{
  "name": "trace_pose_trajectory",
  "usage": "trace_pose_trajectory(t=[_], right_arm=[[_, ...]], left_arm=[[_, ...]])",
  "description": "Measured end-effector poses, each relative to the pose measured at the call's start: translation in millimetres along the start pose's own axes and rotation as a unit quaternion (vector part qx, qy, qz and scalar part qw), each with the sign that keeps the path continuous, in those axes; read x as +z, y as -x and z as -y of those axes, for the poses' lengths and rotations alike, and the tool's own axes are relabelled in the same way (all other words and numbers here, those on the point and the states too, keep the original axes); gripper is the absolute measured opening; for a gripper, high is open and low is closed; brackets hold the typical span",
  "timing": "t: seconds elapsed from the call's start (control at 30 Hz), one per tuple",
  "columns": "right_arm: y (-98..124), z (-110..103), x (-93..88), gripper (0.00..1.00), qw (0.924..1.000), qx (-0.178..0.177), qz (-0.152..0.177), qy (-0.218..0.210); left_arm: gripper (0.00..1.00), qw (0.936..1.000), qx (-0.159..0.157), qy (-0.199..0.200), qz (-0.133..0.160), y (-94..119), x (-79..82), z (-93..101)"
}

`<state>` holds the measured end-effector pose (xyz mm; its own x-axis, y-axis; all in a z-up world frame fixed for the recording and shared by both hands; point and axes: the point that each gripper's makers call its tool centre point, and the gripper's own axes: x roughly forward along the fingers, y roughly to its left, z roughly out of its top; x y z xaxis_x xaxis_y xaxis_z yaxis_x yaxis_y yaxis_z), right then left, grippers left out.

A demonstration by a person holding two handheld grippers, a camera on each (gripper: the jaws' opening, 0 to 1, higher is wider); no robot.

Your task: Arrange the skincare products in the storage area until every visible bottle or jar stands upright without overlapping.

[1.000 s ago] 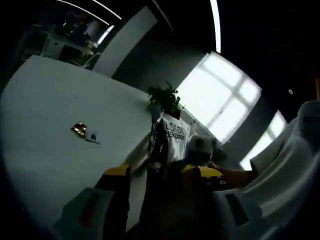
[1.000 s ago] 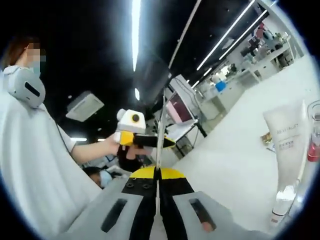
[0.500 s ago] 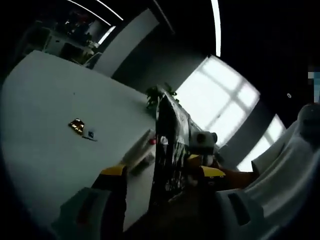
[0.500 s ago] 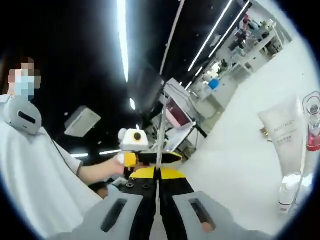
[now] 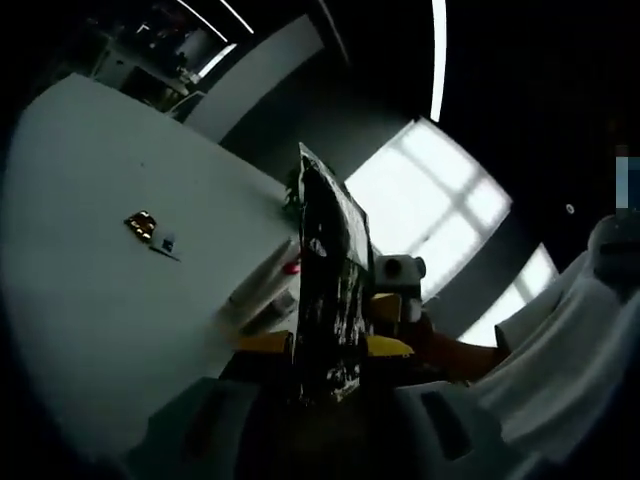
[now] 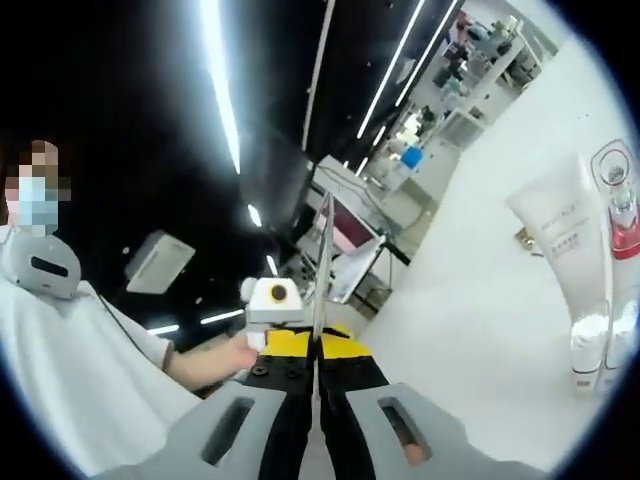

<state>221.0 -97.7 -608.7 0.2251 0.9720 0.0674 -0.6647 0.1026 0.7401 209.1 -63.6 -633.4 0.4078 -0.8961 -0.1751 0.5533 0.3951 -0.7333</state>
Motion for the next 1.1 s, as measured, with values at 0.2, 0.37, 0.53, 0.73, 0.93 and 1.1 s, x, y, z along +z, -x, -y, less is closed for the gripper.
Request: trace_pose_trajectory(t=[0.2,0.37,0.53,0.73,0.93,1.1], right_arm=[[1.6,5.5,0.5,0.01,0.9996,-0.028,0.003,0.008],[4.1,3.0,9.7,0.01,0.9984,-0.035,0.033,0.029],[8.3,1.8,16.9,0.02,0.9973,-0.044,0.046,0.037],[11.8,3.3,18.5,0.07,0.9956,-0.061,0.056,0.045],[9.7,3.8,7.1,0.11,0.9954,-0.071,0.042,0.049],[12.5,8.4,-0.7,0.1,0.9931,-0.095,0.033,0.06]], left_arm=[[0.08,0.9992,0.01,0.031,0.023,-2.5,1.5,-2.7],[0.0,0.993,-0.019,0.09,0.074,-4.2,12.3,6.5],[0.0,0.9888,-0.031,0.119,0.084,-8.8,10.6,11.1],[0.0,0.9798,-0.05,0.162,0.106,-13.9,9.1,15.5],[0.0,0.9699,-0.062,0.198,0.127,-14.9,8.5,12.6],[0.0,0.9661,-0.062,0.215,0.129,-17.6,5.6,9.0]])
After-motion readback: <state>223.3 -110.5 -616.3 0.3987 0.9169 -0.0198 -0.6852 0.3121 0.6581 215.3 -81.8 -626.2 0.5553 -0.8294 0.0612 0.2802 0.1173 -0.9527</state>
